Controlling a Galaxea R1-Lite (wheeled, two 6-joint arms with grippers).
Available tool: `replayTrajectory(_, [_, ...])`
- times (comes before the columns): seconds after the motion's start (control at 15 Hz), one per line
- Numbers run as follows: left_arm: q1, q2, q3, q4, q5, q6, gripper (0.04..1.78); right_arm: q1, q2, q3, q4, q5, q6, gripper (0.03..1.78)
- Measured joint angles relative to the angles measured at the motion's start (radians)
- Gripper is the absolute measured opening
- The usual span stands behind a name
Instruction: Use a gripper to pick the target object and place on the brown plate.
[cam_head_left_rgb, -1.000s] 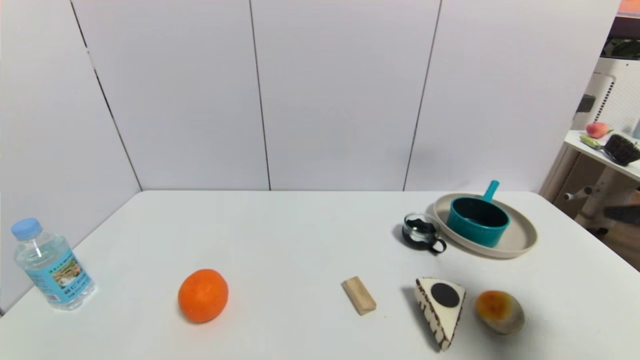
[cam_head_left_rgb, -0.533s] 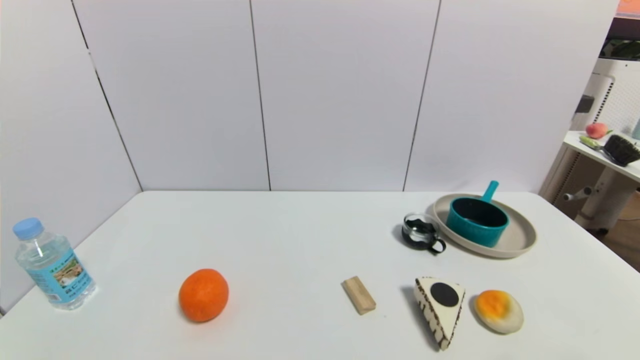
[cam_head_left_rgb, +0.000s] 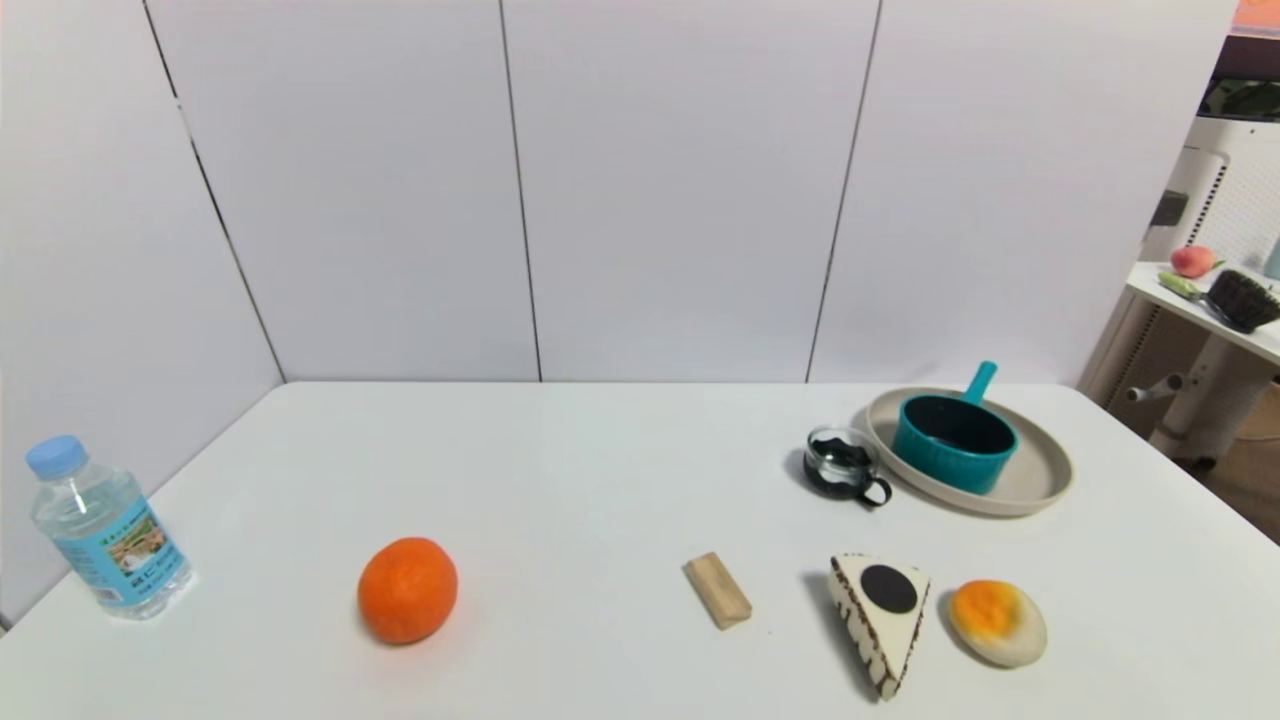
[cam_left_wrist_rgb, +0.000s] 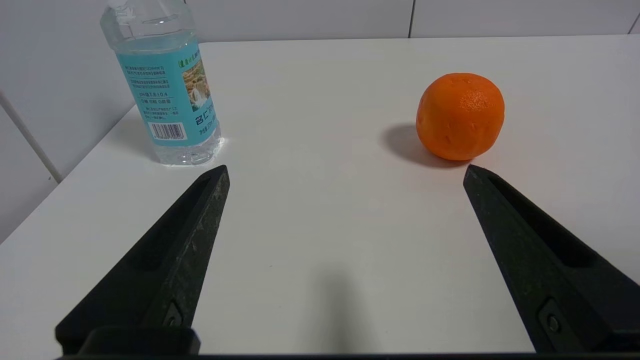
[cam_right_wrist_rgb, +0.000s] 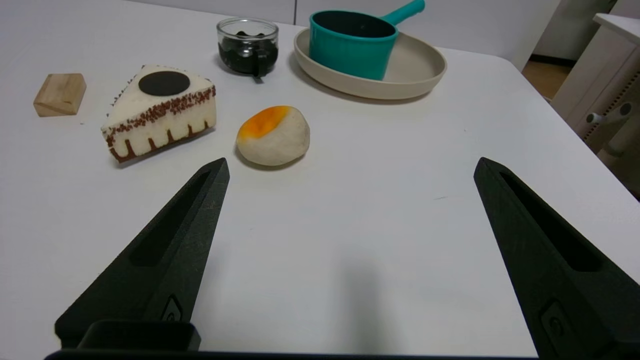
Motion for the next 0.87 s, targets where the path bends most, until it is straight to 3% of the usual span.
replayTrajectory(0.87, [0.0, 0.0, 0.0, 0.0, 0.0, 0.0, 1.69, 0.001, -0.064, 0.008, -0.006, -0.002, 0.014, 1.69])
